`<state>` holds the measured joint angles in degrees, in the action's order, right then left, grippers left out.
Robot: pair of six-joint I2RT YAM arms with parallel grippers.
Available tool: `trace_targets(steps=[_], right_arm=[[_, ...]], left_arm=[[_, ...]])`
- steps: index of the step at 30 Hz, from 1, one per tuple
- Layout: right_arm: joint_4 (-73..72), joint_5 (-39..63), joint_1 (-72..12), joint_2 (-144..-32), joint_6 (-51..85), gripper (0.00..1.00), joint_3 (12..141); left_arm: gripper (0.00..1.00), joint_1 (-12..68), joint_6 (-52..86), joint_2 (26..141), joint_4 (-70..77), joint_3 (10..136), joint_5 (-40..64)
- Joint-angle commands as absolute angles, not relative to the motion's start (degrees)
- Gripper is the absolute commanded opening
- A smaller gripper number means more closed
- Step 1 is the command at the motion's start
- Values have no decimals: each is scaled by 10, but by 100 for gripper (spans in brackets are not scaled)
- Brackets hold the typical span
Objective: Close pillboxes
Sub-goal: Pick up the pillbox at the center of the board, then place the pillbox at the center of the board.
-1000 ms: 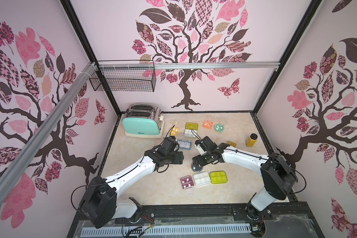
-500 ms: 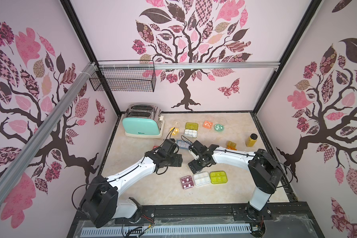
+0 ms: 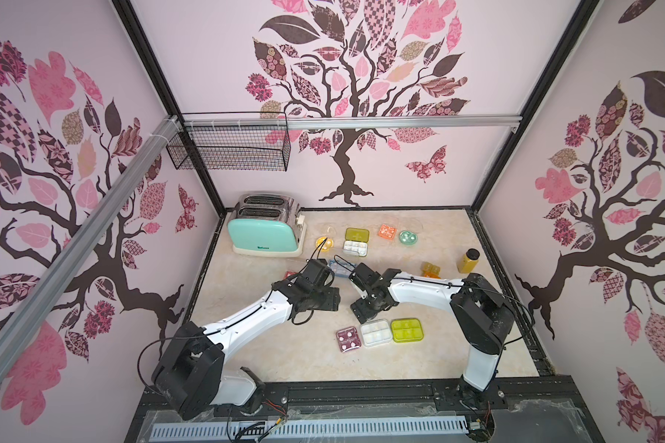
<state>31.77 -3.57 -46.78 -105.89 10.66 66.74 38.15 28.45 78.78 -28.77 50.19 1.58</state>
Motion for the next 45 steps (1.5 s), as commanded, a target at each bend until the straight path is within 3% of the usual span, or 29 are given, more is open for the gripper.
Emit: trace_targets(steps=[1,19,29,40,45], right_arm=[[323,-15,-470,-1075,105,86,687],[363,-90,-459,-1047,141,77,688],[355,-85,-348,-968,184,77,599],[352,-54,-149,-820,252,73,433],[378,-49,-138,-799,281,73,402]], left_arm=[[71,378,283,790,-277,502,13],[71,378,290,772,-276,485,-4],[70,378,295,759,-272,472,-16],[70,377,287,771,-251,472,-6],[69,377,285,765,-245,460,-6]])
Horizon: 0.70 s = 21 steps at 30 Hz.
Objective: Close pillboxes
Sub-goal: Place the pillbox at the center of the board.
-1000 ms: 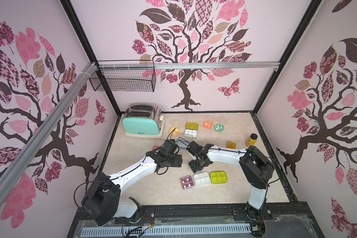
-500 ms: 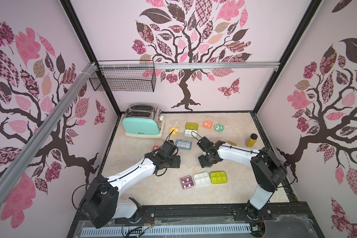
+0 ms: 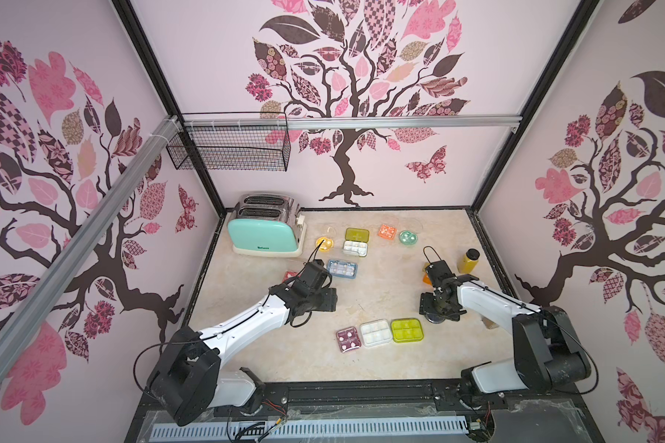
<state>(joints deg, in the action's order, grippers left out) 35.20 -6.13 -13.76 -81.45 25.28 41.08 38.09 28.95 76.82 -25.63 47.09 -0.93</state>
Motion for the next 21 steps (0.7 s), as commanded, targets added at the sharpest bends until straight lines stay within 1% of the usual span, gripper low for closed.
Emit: trace_targets(steps=[1,6,11,16,21], right_arm=[[376,-43,-138,-792,288,73,392],[380,-22,-138,-773,306,73,378],[390,-5,-166,-740,324,76,367],[393,-11,-168,-758,316,81,375],[381,-19,-169,-769,307,83,377]], left_arm=[[69,378,285,764,-244,458,-6],[69,376,286,763,-243,452,-7],[69,375,276,761,-245,455,-10],[69,375,272,770,-252,470,-9],[69,375,277,765,-251,467,-12]])
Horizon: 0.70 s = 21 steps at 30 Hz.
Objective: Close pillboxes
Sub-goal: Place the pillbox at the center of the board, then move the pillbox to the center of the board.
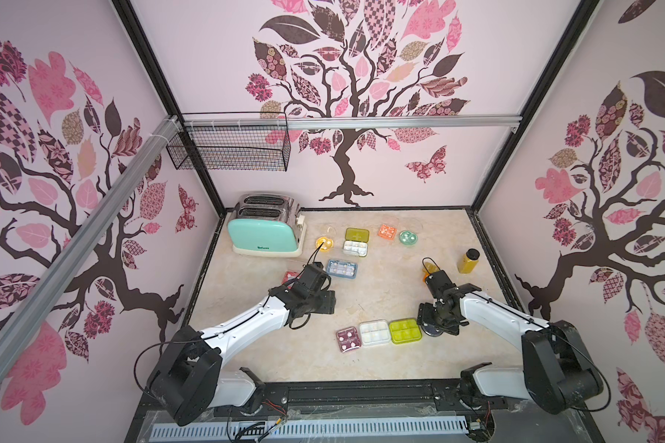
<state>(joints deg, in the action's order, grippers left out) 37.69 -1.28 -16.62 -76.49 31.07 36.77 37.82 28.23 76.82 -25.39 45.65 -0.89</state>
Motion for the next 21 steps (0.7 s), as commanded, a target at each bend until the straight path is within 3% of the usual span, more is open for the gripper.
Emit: trace_targets(steps=[1,13,21], right_arm=[[377,-22,-168,-773,306,83,377],[384,-23,-169,-724,265,99,412],[365,-11,-173,-719,234,99,449]], left_arm=[[69,374,278,765,-251,466,-11],[67,368,263,799,-264,504,-20],[65,311,234,879,-283,604,-14]])
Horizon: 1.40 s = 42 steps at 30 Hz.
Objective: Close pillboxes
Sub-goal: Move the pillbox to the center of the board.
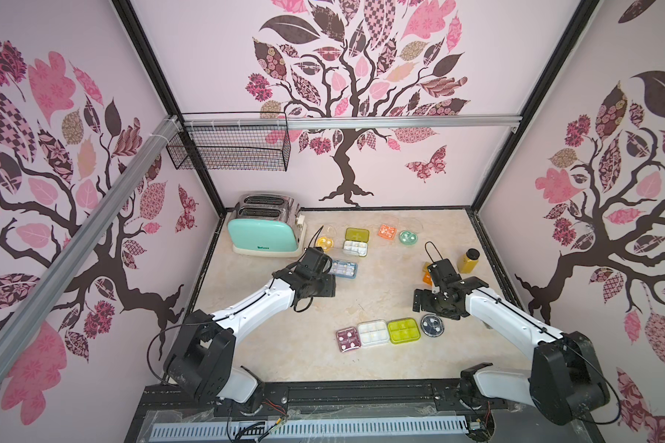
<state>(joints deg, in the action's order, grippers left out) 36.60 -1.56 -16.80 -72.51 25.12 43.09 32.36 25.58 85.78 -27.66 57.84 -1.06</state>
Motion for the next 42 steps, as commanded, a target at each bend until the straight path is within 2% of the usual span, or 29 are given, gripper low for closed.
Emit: trace_targets(steps=[1,10,16,24,26,32,39,42], right_arm=[[359,-5,-176,-719,233,99,452],[311,59,-217,-707,257,99,427],[293,81,-217,-679,256,99,396],[300,106,-217,-653,229,99,396],[297,115,-217,-646,226,99,391],[311,112,-218,-626,217,99,389],[316,116,-217,-624,208,99,391],[314,116,-217,-626,207,99,392]], left_arm=[[65,305,228,892,-281,616,-18],[56,286,213,1004,-292,728,-59],[49,285,214,1057,-294,763,-64],[44,285,221,1106,-297,790,-86],[36,284,222,1120,-303,801,-83],[28,283,226,1156,-326,830,-76],[27,284,228,1176,-335,839,-72],[24,284,226,1178,-334,840,-69]])
